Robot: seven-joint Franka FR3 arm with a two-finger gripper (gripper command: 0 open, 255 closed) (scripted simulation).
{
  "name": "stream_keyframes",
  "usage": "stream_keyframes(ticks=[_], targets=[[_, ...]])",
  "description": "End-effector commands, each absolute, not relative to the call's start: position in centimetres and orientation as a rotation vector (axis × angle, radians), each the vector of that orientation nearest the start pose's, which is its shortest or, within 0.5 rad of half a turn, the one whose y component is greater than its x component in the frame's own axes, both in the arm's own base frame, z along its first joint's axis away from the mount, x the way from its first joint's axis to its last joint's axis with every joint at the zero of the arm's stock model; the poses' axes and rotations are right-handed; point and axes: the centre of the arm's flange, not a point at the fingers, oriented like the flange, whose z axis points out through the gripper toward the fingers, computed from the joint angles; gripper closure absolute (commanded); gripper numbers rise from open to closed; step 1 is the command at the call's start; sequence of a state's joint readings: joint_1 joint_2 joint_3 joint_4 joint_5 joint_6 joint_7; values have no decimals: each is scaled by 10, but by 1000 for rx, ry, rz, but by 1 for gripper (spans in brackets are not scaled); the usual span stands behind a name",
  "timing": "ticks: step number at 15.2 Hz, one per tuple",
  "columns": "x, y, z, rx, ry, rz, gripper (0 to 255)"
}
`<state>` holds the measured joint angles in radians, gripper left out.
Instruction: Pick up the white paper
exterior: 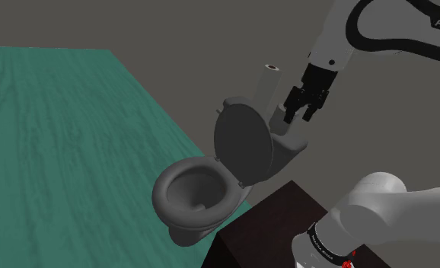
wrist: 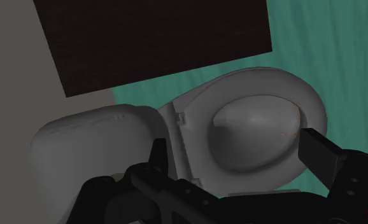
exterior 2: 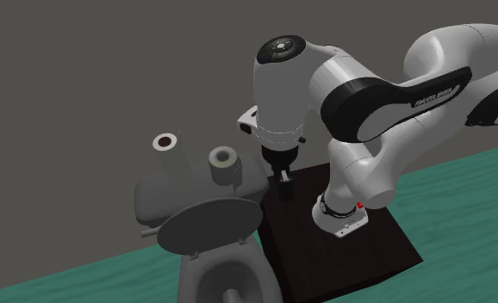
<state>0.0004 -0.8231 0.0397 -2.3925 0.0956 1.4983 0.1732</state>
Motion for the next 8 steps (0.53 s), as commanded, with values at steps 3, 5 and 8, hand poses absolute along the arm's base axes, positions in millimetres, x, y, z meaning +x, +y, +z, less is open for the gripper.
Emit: stream_keyframes(ticks=[3,5,8], targets=[[301,7,571,-3072,301,97,0],[314,-12,564,-3070,381,73,0],[331,-43,553,-3063,502,38,0]])
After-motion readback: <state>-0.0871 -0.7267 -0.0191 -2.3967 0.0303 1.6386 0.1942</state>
